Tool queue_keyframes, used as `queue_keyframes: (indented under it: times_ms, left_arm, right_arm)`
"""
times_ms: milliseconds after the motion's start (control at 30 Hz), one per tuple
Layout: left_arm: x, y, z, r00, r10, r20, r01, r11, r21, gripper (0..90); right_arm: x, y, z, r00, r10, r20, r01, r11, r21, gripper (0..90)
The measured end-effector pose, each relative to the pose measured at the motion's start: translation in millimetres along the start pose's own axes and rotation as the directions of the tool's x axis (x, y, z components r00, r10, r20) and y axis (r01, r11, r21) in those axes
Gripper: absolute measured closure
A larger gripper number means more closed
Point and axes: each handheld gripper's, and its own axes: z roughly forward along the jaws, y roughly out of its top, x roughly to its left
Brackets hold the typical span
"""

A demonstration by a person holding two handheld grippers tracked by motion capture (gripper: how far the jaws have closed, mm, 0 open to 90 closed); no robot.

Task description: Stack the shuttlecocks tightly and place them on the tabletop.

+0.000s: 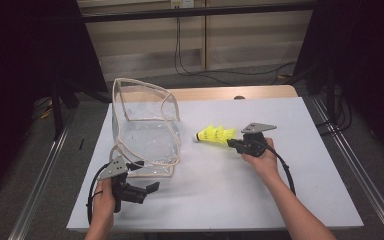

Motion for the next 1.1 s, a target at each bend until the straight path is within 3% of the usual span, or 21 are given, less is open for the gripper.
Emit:
queue_keyframes:
  times_ms: [300,333,400,500,567,867,1100]
  left_arm:
    - [-0.1,-0.1,0.0,1.0000,0.001,-0.001,-0.001,1.0000,-0.001,3.2]
    - [-0.2,0.0,-0.2,1.0000,0.001,0.001,-0.001,1.0000,0.002,3.2]
    - [-0.5,0.1,0.0,1.0000,0.002,-0.001,-0.002,1.0000,0.002,3.2]
    - [-0.2,-0.1,0.3,1.0000,0.002,0.003,-0.002,1.0000,0.002,3.2]
    - [-0.2,-0.2,0.6,1.0000,-0.002,0.002,0.002,1.0000,0.002,3.2]
    - [0.5,0.0,0.2,1.0000,-0.001,0.002,0.001,1.0000,-0.002,3.2]
    - [0.2,-0.2,0.8,1.0000,-0.006,0.004,0.006,1.0000,-0.002,3.2]
  right_arm:
    - [7.7,0.4,8.9,0.9989,-0.031,-0.034,0.032,0.999,0.024,89.5]
    - [7.7,0.4,9.2,0.9990,-0.027,-0.036,0.028,0.999,0.023,87.9]
    - [8.3,0.7,10.4,0.9995,-0.018,-0.024,0.019,1.000,0.020,74.4]
    - [8.4,1.5,13.2,0.9997,-0.022,-0.006,0.022,1.000,0.021,65.5]
    - [8.3,1.9,15.5,0.9998,-0.016,-0.008,0.016,1.000,0.013,66.5]
    - [13.1,8.5,28.8,0.9997,-0.022,-0.015,0.022,1.000,0.001,55.3]
    - [16.3,13.0,42.9,0.9998,-0.017,0.012,0.017,1.000,0.021,51.5]
